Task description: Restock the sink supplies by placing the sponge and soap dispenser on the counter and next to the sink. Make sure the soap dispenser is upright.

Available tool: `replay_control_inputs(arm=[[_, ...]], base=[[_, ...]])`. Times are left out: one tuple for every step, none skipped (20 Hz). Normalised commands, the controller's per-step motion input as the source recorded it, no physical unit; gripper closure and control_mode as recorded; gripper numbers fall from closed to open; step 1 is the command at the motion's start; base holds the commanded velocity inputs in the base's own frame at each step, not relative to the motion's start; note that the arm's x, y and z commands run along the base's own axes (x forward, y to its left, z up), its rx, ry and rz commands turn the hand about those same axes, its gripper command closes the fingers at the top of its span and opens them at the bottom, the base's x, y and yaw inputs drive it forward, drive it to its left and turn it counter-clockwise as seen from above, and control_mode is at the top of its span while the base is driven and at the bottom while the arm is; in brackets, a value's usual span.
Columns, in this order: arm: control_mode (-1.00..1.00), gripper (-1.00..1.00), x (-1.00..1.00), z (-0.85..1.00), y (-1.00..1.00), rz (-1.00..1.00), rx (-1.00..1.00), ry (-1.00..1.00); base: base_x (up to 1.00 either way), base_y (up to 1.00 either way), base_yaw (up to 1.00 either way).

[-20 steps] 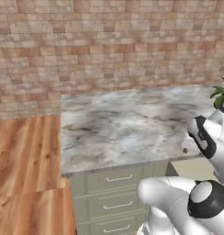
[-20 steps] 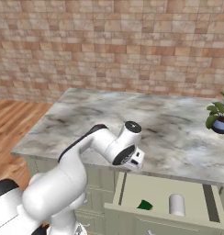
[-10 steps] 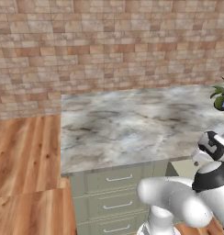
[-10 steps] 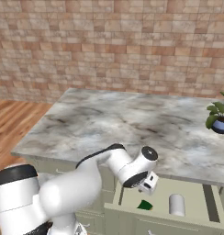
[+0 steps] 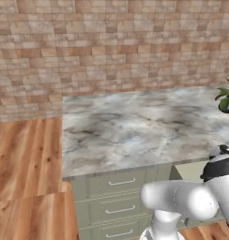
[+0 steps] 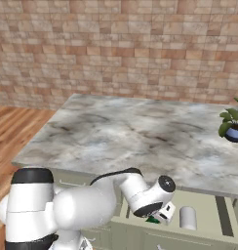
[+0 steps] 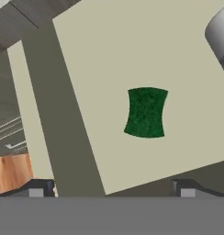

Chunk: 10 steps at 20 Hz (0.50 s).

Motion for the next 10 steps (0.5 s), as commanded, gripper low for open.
replay_control_inputs(arm=[[-1.0,-1.0,-0.1,-0.24,-0.09,0.0,0.0,0.01],[-1.0,-1.0,-0.12,-0.25,-0.08,0.0,0.0,0.0],[-1.0,-1.0,-0.11,-0.24,-0.13,0.0,0.0,0.01],[-1.0,-1.0,-0.16,-0.25,-0.12,0.0,0.0,0.0],[-1.0,-1.0,-0.16,-0.22,-0.06,0.0,0.0,0.02],[-1.0,-1.0,-0.24,-0.2,-0.07,0.0,0.0,0.02],[-1.0,-1.0,-0.29,-0.21,-0.05,0.0,0.0,0.03],[-1.0,-1.0,-0.46,-0.2,-0.22,0.0,0.0,0.0],[-1.0,-1.0,-0.59,-0.16,-0.24,0.0,0.01,0.0],[-1.0,-1.0,-0.81,-0.08,-0.19,-0.03,0.01,0.0]], base=[[0.0,0.0,0.0],[0.0,0.0,0.0],[0.0,0.0,0.0],[0.0,0.0,0.0],[0.0,0.0,0.0],[0.0,0.0,0.0],[0.0,0.0,0.0],[0.0,0.0,0.0],[0.0,0.0,0.0],[0.0,0.0,0.0]])
